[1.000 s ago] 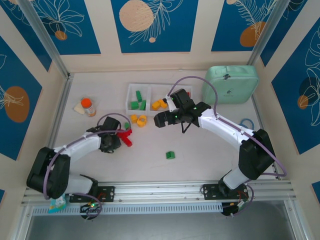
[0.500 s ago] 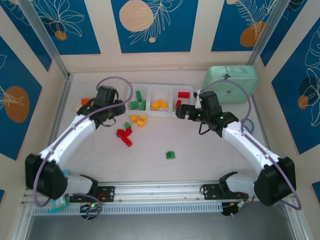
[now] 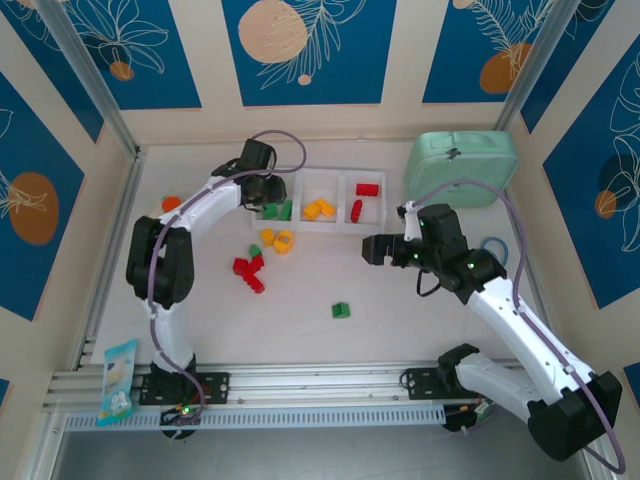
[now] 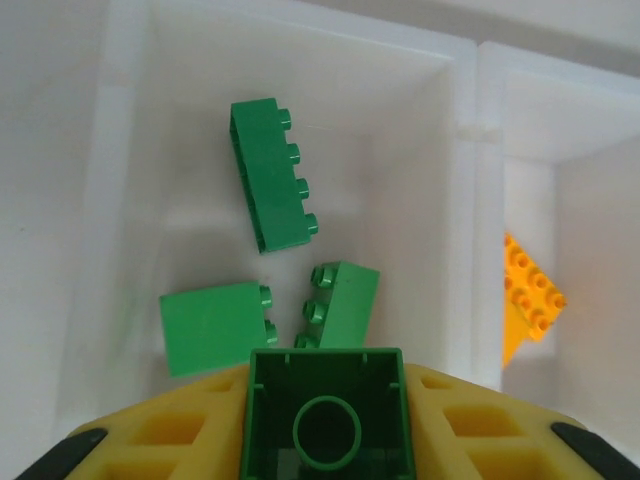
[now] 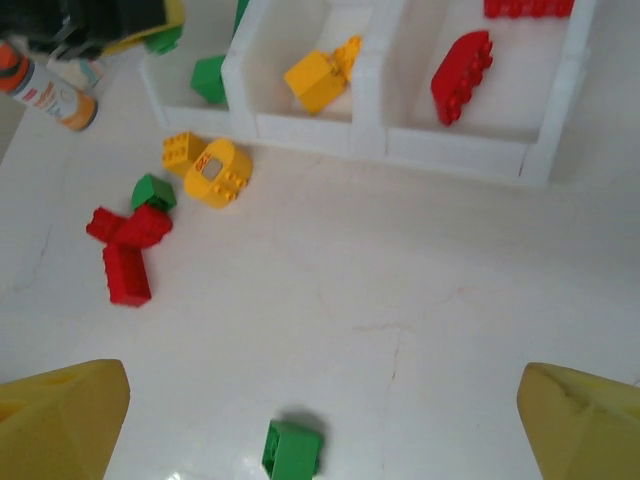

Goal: Sort the legos into containers by color
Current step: Place the lego in the container, then pick up the lego from the bottom-center of the table.

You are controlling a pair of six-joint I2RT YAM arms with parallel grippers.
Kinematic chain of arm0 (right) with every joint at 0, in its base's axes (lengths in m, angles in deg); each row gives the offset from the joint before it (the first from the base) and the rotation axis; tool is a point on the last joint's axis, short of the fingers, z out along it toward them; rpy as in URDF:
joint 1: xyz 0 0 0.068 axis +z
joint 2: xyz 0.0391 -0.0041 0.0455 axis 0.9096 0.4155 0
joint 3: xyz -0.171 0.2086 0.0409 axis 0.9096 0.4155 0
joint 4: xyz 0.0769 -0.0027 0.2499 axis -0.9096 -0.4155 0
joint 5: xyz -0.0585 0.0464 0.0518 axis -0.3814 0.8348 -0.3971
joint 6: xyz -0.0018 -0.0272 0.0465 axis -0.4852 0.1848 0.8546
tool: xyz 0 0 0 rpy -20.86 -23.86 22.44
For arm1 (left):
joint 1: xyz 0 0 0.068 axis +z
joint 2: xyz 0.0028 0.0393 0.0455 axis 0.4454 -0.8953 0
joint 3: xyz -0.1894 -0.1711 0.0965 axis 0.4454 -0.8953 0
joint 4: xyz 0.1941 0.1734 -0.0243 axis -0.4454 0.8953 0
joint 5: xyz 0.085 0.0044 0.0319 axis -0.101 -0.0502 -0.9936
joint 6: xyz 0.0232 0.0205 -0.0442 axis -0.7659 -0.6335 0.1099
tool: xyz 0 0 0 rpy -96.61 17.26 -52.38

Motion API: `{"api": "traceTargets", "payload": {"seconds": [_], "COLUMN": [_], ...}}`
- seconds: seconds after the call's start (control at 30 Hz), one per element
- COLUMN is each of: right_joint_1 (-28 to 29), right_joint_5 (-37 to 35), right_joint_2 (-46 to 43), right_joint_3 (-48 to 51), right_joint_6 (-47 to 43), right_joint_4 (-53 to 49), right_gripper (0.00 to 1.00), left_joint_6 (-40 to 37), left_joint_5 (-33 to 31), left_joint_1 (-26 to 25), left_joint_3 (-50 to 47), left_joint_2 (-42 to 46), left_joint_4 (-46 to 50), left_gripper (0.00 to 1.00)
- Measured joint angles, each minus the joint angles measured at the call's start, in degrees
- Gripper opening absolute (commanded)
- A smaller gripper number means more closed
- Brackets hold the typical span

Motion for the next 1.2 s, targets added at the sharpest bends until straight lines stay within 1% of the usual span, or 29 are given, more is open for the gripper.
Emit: {"api": "traceTargets", "payload": {"seconds": [0.07, 0.1, 0.13, 0.33, 0.47, 0.5, 0.6, 0.67, 0.87, 1.0, 1.1, 1.2], "right_joint_1": [0.90, 1.42, 1.97, 5.75, 7.56, 8.31, 10.45, 11.45, 13.86, 16.90, 19.98, 25.09], "right_joint_5": [0.90, 1.20, 1.46, 2.29, 3.10, 3.08, 2.14, 1.40, -0.07, -0.37, -0.37, -2.82], "right_joint_2": [-0.96, -0.98, -0.94, -0.81, 1.07, 2.21, 7.02, 9.84, 13.73, 17.75, 22.71, 26.21], "right_joint_3": [0.63, 0.68, 0.68, 0.68, 0.57, 0.39, -1.01, -1.44, -1.44, -1.57, -3.04, -5.55], "right_joint_6": [0.00, 0.00, -0.02, 0.00, 0.00, 0.22, 1.97, 3.96, 10.12, 11.06, 6.80, -1.84], "right_joint_4": [-1.16, -1.64, -2.03, -5.22, -6.82, -7.50, -8.96, -9.79, -11.21, -11.13, -11.28, -11.30], "right_gripper": [1.00, 1.00, 1.00, 1.00, 0.99, 0.99, 0.99, 0.99, 0.99, 0.99, 1.00, 1.00], "left_joint_6": [0.07, 0.02, 0.07, -1.05, -1.49, -1.31, -1.60, -1.97, -3.04, -3.02, -3.02, -2.99], "left_joint_5": [-0.24, -0.50, -0.83, -2.80, -3.48, -3.50, -3.50, -3.41, -2.16, -2.01, -1.60, -1.46], "left_joint_1": [-0.09, -0.15, -0.20, -0.20, -0.22, -0.24, -0.28, -0.31, -0.39, -0.46, -0.46, -0.46], "left_joint_3": [0.44, 0.46, 0.46, 1.14, 1.09, -0.11, -5.70, -9.25, -19.28, -27.41, -32.81, -36.74], "left_joint_2": [-1.31, -1.70, -1.88, -1.95, -1.42, -0.44, 5.99, 11.76, 31.43, 42.71, 49.62, 55.80], "left_joint_4": [-0.04, -0.04, 0.02, -0.17, -0.39, -1.73, -2.29, -2.45, -2.01, 1.38, 6.36, 11.41], "left_gripper": [0.48, 0.56, 0.60, 0.69, 0.78, 0.81, 0.89, 1.00, 0.99, 0.99, 0.99, 0.99]}}
